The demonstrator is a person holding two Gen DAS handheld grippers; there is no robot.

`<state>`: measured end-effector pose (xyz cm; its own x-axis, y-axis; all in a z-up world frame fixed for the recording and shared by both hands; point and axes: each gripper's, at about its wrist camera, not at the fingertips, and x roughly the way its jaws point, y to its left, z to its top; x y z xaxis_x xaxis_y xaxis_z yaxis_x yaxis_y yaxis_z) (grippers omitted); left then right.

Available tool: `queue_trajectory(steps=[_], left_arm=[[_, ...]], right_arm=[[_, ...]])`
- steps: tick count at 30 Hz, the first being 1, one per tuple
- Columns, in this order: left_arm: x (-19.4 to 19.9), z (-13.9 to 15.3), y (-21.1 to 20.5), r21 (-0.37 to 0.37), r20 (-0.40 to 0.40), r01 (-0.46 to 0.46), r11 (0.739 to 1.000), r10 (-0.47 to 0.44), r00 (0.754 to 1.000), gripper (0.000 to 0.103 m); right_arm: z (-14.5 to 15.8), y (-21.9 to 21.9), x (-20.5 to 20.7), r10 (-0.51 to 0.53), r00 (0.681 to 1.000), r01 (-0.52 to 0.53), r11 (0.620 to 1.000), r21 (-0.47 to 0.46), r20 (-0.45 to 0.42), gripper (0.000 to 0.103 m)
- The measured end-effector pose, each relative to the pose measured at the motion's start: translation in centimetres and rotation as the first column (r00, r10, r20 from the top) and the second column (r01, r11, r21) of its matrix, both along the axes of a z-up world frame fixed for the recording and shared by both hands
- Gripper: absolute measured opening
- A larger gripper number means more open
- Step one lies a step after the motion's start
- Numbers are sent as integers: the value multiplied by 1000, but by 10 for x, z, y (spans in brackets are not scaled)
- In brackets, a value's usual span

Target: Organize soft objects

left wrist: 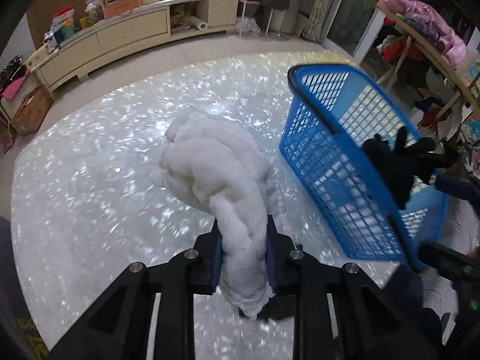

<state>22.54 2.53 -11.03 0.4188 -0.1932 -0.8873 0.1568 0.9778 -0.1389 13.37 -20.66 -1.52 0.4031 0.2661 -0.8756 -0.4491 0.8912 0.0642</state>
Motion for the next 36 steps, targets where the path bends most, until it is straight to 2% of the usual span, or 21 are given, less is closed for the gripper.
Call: queue_trajectory(steps=[7, 13, 18, 21, 26, 32, 35, 36], left_arm=[[-51, 28, 26, 6, 29, -35, 999, 35, 999, 22], [-86, 42, 58, 7, 42, -86, 996, 85, 995, 22], [-106, 37, 75, 5, 39, -119, 993, 119, 992, 22], [-114, 28, 84, 3, 31, -134, 991, 134, 991, 22], [-123, 11, 98, -27, 4, -149, 988, 149, 989, 22], [-123, -10, 106, -65, -45, -151, 986, 149, 988, 22], [-123, -16, 108, -67, -51, -154, 986, 151, 987, 22], [-122, -18, 108, -71, -54, -156, 985, 152, 987, 22]], right_arm=[[9, 37, -13, 87, 996, -88, 996, 17, 27, 102], [-3, 77, -25, 189, 982, -189, 982, 11, 14, 102], [-26, 109, -30, 267, 963, -268, 963, -12, -21, 102], [-50, 129, -34, 308, 951, -310, 949, -61, -38, 102], [-96, 139, -28, 302, 945, -316, 942, -113, -123, 102], [-131, 143, -20, 301, 935, -330, 932, -150, -187, 85], [-140, 146, -21, 308, 931, -342, 924, -169, -196, 69], [-143, 146, -21, 309, 930, -345, 922, -179, -201, 60]])
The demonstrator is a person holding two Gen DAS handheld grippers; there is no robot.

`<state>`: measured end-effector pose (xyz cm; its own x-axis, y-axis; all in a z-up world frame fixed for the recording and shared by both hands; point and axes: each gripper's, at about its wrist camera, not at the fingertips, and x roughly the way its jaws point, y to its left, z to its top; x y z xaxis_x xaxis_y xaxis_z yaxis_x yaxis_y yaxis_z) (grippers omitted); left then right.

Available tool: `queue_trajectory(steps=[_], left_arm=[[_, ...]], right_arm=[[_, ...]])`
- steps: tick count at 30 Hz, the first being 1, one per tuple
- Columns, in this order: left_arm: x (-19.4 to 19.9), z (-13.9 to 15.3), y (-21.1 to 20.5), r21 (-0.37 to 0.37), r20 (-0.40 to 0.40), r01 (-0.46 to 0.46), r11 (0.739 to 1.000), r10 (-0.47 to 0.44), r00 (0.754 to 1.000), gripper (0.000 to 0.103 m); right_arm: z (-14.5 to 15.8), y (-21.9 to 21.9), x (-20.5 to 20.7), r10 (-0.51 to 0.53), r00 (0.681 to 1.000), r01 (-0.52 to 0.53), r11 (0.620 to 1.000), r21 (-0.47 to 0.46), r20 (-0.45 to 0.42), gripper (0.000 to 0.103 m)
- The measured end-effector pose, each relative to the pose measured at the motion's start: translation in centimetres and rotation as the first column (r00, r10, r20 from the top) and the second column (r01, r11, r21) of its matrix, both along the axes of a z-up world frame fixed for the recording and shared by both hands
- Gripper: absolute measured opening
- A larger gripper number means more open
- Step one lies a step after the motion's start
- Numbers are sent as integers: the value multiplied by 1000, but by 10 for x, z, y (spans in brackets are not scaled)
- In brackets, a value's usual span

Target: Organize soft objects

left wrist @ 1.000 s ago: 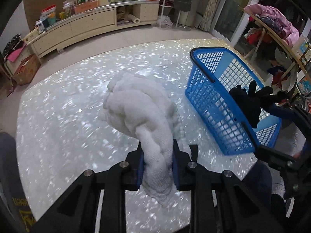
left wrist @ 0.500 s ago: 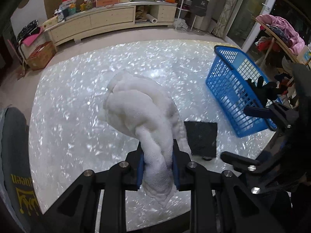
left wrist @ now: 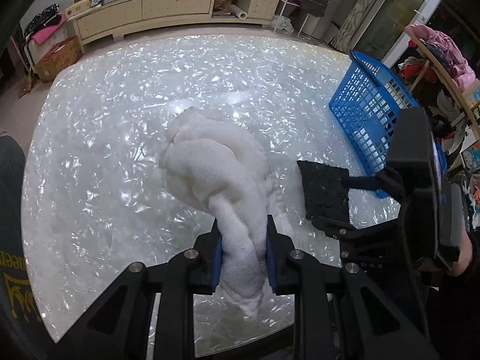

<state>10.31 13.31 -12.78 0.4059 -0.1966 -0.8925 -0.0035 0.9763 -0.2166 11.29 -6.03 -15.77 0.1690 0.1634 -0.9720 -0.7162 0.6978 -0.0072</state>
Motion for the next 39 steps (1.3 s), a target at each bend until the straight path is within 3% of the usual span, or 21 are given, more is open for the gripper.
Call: queue_trajectory(steps=[1, 6, 12, 25, 39], left_arm=[[1, -1, -1, -3, -1, 0, 1000, 0, 1000, 22], [1, -3, -3, -7, -2, 9, 1000, -9, 1000, 22], [0, -4, -1, -8, -1, 7, 1000, -7, 1000, 22], [-6, 21, -7, -5, 52, 15, 1000, -15, 999, 22], [1, 68, -56, 4, 144, 92, 996, -91, 985, 22]], right_arm=[[-1, 0, 0, 1, 1000, -1, 1000, -6, 0, 54], [-13, 2, -1, 20, 1000, -20, 999, -39, 1, 48], [-12, -3, 9, -15, 999, 15, 1000, 15, -33, 24], [44, -27, 30, -88, 996, 89, 980, 178, -14, 25], [125, -87, 31, -161, 976, 123, 965, 233, 149, 25]])
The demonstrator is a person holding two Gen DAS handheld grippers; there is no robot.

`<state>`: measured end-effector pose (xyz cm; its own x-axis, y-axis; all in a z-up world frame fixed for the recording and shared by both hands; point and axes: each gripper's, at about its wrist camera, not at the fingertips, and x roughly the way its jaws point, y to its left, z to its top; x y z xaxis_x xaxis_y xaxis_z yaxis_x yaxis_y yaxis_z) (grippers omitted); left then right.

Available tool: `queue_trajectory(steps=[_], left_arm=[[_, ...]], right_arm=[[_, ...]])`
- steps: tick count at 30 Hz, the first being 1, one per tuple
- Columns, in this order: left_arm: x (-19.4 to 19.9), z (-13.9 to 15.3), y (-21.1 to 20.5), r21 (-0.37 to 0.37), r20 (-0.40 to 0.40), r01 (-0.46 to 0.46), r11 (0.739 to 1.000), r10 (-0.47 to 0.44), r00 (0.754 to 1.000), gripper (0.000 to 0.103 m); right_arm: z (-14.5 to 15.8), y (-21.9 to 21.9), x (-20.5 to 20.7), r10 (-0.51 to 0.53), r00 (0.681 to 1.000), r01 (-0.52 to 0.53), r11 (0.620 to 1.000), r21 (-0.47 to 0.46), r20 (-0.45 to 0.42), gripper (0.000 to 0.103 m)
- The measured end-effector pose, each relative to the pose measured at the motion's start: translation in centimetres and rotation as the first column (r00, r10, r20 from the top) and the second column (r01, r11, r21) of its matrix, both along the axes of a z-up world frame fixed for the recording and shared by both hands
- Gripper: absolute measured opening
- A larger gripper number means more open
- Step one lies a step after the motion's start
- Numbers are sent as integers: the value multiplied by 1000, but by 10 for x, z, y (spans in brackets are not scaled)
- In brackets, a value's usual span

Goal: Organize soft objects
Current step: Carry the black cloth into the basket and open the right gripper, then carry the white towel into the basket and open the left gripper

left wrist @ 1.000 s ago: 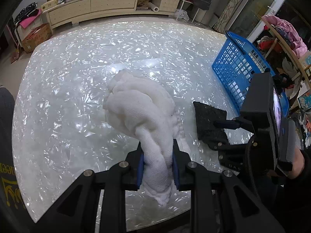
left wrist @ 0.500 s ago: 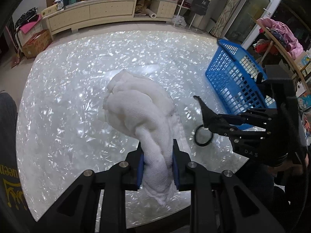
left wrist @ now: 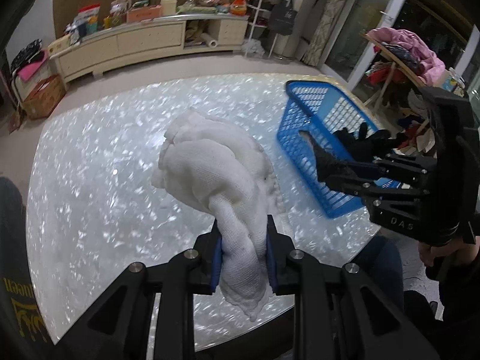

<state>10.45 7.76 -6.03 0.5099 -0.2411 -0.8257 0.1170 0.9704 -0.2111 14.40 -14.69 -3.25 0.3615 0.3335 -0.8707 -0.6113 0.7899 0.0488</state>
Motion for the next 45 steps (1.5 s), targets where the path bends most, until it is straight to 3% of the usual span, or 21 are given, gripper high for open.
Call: queue_trajectory(steps=[6, 12, 17, 21, 26, 32, 33, 37, 40, 43, 45], left_arm=[[10, 12, -29, 6, 26, 46, 999, -47, 999, 22], [15, 11, -52, 19, 22, 85, 996, -86, 996, 22], [17, 9, -57, 22, 16, 91, 996, -92, 996, 22], [22, 7, -57, 23, 10, 86, 996, -86, 996, 22], [25, 2, -61, 13, -1, 88, 996, -88, 996, 22], [26, -4, -59, 1, -15, 86, 996, -86, 996, 22], [25, -3, -58, 1, -15, 83, 997, -83, 996, 22], [23, 0, -57, 5, -9, 76, 997, -76, 997, 22], [21, 6, -58, 7, 1, 70, 998, -70, 998, 22], [18, 12, -61, 10, 12, 72, 997, -72, 997, 22], [17, 16, -65, 16, 20, 80, 997, -80, 997, 22]], right_arm=[[4, -34, 3, -45, 998, 46, 999, -23, 40, 25], [-4, -59, 23, -93, 992, 101, 989, -106, 80, 20], [-7, -73, 38, -135, 989, 140, 987, -84, 67, 17], [-14, -72, 40, -149, 988, 152, 984, -92, 36, 17], [-37, -61, 46, -152, 988, 153, 969, -194, 22, 16], [-52, -55, 41, -139, 990, 130, 964, -231, -22, 16], [-51, -55, 40, -143, 989, 134, 963, -233, -21, 19], [-40, -62, 35, -176, 984, 176, 954, -243, 22, 54], [-27, -69, 25, -180, 983, 180, 963, -198, 18, 72], [-10, -71, 8, -163, 986, 167, 973, -156, 41, 89], [-3, -75, 1, -156, 987, 161, 978, -133, 48, 90]])
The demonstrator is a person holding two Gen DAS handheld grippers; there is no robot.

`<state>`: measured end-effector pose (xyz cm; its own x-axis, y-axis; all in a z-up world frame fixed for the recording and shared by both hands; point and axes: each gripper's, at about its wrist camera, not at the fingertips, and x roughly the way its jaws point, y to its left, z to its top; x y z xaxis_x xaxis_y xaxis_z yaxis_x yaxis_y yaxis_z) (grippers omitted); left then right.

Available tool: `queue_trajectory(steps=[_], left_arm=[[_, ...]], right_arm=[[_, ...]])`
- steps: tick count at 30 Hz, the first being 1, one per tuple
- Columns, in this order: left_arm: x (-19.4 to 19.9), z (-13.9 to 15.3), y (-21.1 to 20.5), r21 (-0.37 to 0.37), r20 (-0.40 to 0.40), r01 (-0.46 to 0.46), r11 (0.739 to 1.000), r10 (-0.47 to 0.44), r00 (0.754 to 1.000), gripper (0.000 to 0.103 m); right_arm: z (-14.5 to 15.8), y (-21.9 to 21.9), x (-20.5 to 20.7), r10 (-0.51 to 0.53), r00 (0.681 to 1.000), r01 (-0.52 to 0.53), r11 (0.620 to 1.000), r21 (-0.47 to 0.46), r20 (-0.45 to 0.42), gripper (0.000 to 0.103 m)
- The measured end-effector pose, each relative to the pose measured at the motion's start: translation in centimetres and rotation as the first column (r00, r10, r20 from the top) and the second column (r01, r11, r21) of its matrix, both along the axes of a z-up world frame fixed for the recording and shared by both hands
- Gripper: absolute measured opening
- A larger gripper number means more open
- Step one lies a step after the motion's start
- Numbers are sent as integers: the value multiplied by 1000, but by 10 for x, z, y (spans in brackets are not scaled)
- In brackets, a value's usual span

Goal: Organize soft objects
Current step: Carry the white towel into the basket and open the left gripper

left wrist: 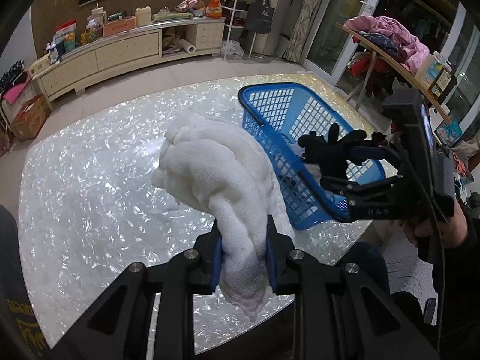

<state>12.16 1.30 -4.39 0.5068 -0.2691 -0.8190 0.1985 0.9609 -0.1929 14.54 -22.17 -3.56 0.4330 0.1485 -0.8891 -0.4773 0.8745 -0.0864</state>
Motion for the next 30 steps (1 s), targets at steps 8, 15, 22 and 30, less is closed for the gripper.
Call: queue_trajectory(steps=[8, 15, 22, 30], left_arm=[[5, 20, -29, 30, 33, 46, 998, -47, 998, 22], [28, 29, -65, 37, 38, 88, 995, -90, 995, 22], [68, 16, -108, 87, -5, 141, 986, -141, 990, 22], [112, -22, -135, 142, -83, 181, 973, -170, 982, 22]], right_arm=[[24, -19, -15, 13, 999, -18, 994, 108, 43, 102], [32, -54, -10, -47, 996, 37, 991, 129, 80, 103], [32, -89, 3, -108, 989, 92, 983, 157, 98, 103], [14, -117, 19, -169, 984, 157, 973, 169, 58, 103]])
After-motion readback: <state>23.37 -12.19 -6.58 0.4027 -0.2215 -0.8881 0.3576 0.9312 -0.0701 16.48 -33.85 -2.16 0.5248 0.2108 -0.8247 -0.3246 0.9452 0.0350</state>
